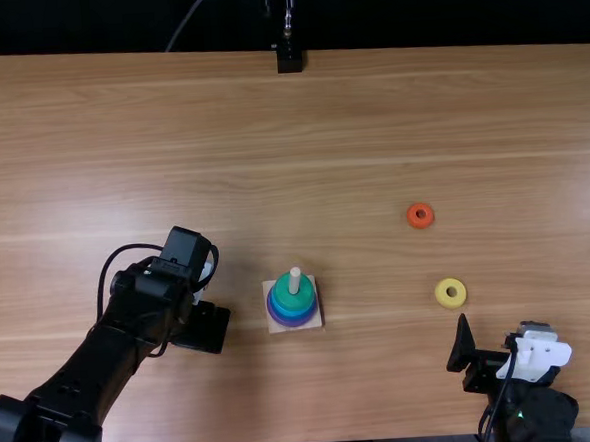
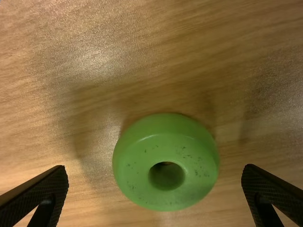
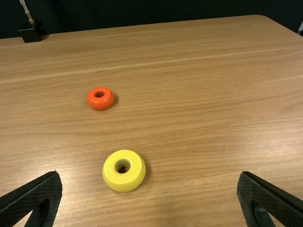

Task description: Build the Hanoi tower: stack the rings onto the peg from bottom to top in this color order: purple, dark blue, light blue, dark green, light green, yellow, orange.

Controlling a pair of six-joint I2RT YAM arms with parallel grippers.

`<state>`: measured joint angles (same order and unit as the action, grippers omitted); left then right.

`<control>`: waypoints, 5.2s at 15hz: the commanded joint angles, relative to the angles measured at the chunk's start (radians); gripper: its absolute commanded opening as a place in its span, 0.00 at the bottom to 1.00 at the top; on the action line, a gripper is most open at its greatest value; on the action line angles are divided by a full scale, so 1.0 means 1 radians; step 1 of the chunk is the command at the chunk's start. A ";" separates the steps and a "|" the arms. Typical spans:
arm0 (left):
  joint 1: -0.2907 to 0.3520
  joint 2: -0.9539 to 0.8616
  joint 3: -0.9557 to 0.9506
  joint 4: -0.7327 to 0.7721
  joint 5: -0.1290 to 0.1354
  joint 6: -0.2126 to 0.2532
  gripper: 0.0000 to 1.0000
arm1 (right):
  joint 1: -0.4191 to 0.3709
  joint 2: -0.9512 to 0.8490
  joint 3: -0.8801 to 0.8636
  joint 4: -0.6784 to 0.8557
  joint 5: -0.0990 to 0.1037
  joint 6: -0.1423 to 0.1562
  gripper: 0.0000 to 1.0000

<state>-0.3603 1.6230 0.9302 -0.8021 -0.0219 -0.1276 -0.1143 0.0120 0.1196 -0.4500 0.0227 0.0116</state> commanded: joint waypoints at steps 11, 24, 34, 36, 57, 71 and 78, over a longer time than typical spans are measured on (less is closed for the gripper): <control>-0.006 0.014 0.013 0.007 0.000 0.015 0.38 | -0.008 -0.012 -0.106 -0.059 0.010 -0.001 1.00; -0.009 -0.032 0.147 -0.105 -0.008 -0.079 0.05 | -0.008 -0.012 -0.107 -0.059 0.012 -0.001 1.00; -0.008 -0.054 0.323 -0.371 0.000 -0.112 0.68 | -0.008 -0.012 -0.107 -0.059 0.012 -0.001 1.00; -0.008 -0.064 0.236 -0.367 0.016 -0.112 1.00 | -0.008 -0.012 -0.107 -0.059 0.012 -0.001 1.00; 0.095 0.213 0.245 -0.080 0.129 -0.003 1.00 | -0.008 -0.012 -0.106 -0.059 0.012 -0.001 1.00; 0.126 0.296 0.334 -0.013 0.129 0.019 1.00 | -0.008 -0.012 -0.107 -0.059 0.012 -0.001 1.00; 0.127 0.291 0.320 -0.012 0.129 0.034 0.20 | -0.008 -0.012 -0.107 -0.059 0.010 -0.001 1.00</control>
<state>-0.2409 1.8954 1.2354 -0.8131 0.0937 -0.1146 -0.1143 0.0120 0.1196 -0.4503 0.0227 0.0120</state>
